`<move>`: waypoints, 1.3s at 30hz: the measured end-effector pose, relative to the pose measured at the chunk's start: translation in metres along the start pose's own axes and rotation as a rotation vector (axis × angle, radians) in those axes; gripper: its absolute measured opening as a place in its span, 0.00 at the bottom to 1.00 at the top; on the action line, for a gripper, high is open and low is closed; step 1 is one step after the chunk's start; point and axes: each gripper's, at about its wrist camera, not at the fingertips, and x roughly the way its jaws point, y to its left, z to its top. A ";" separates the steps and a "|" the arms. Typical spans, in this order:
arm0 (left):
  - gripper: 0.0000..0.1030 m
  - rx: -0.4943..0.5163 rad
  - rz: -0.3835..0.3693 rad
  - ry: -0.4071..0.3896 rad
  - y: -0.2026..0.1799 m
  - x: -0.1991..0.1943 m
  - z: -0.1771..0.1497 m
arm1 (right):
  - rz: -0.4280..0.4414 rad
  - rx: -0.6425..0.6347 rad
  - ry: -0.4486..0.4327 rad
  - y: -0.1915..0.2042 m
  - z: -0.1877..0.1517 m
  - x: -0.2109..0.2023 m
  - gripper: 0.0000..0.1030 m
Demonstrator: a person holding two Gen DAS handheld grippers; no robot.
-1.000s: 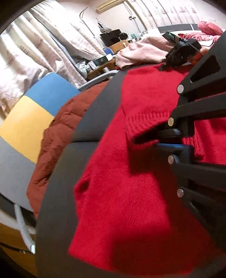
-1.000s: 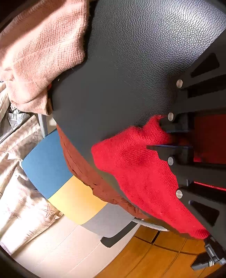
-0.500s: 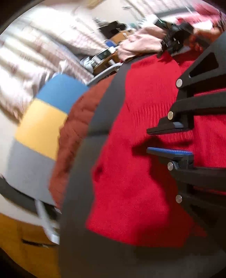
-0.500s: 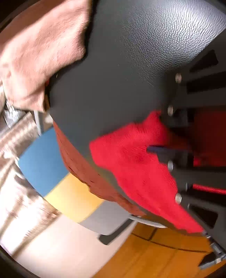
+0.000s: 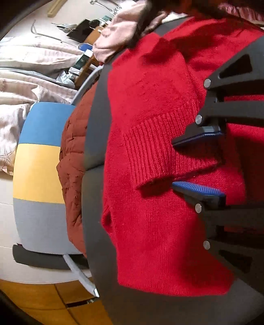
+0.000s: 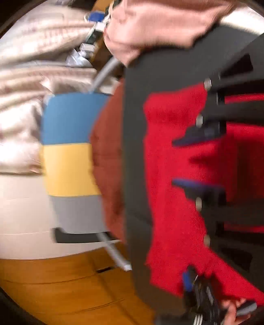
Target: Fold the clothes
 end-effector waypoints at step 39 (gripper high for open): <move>0.37 -0.005 0.066 -0.023 0.035 -0.107 -0.105 | 0.039 -0.075 0.324 -0.037 -0.138 -0.127 0.55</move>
